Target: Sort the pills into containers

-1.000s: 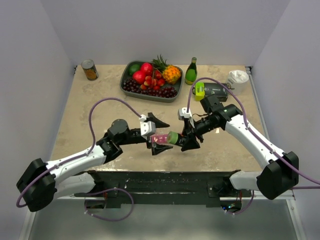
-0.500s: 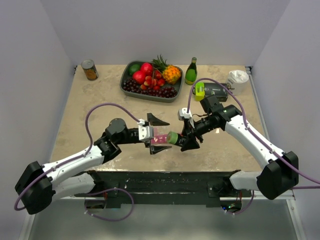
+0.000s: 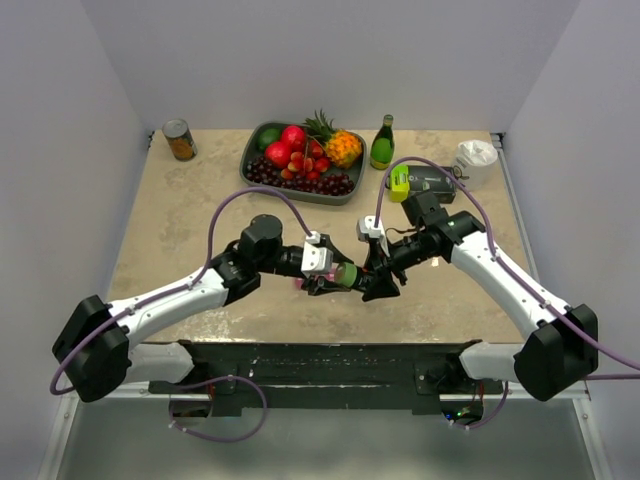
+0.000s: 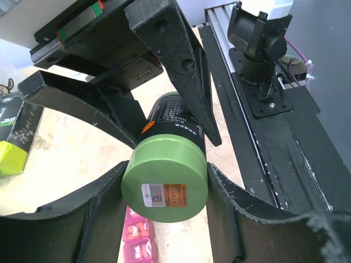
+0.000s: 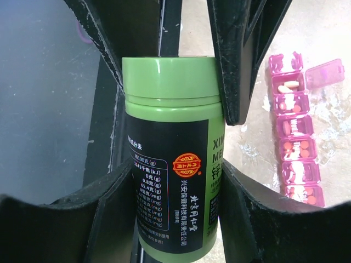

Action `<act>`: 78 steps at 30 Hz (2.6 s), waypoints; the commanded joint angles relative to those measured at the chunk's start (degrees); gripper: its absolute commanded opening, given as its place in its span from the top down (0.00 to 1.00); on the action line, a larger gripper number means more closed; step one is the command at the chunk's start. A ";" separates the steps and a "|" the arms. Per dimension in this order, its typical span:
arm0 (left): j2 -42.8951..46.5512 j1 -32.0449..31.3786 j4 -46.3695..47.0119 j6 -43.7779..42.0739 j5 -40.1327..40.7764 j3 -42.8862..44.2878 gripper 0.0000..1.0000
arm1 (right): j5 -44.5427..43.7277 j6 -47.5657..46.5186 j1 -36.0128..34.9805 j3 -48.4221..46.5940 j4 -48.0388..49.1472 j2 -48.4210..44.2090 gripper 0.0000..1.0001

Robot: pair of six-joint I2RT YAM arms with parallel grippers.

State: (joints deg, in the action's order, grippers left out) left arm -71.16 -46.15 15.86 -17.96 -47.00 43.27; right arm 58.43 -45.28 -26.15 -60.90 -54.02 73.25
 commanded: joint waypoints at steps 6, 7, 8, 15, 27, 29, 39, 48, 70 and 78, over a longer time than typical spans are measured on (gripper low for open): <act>4.53 0.18 2.07 3.08 2.52 -2.47 1.00 | 1.95 3.44 -0.30 0.96 3.83 -1.97 0.61; 6.36 0.45 2.51 4.32 3.23 -3.18 1.00 | 1.51 3.79 -0.30 1.05 4.36 -2.06 0.41; 7.25 0.80 2.69 5.81 5.41 -3.97 1.00 | 1.25 4.05 -0.30 1.14 4.54 -2.15 0.06; 15.16 7.29 -8.10 21.34 23.15 -6.36 1.00 | -11.31 10.72 1.45 0.79 10.85 -2.50 0.01; 4.30 29.80 -37.11 42.29 70.82 7.59 1.00 | -17.65 14.34 7.17 6.76 20.09 -3.65 0.01; 1.21 30.94 -38.53 43.35 72.75 10.51 1.00 | -17.39 14.51 7.26 7.11 20.53 -3.65 0.01; -16.63 38.15 -40.82 41.69 69.95 19.48 1.00 | -16.60 14.43 7.34 8.78 21.67 -4.96 0.01; -18.59 39.65 -42.40 41.95 67.57 22.13 0.53 | -16.07 13.81 7.26 9.84 22.12 -5.58 0.01; 6.98 40.26 -32.57 28.59 30.54 10.62 0.12 | -15.37 -24.96 -1.18 8.53 18.32 7.07 0.01; 10.60 34.40 -19.03 38.52 17.11 -1.69 0.12 | -18.97 -14.49 -3.29 5.10 25.46 13.23 0.01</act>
State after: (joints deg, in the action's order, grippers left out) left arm -59.55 -7.55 -11.11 16.08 -21.12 45.78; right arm 41.23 -62.94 -29.30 -51.40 -32.21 84.99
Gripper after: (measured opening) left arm 0.880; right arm 0.987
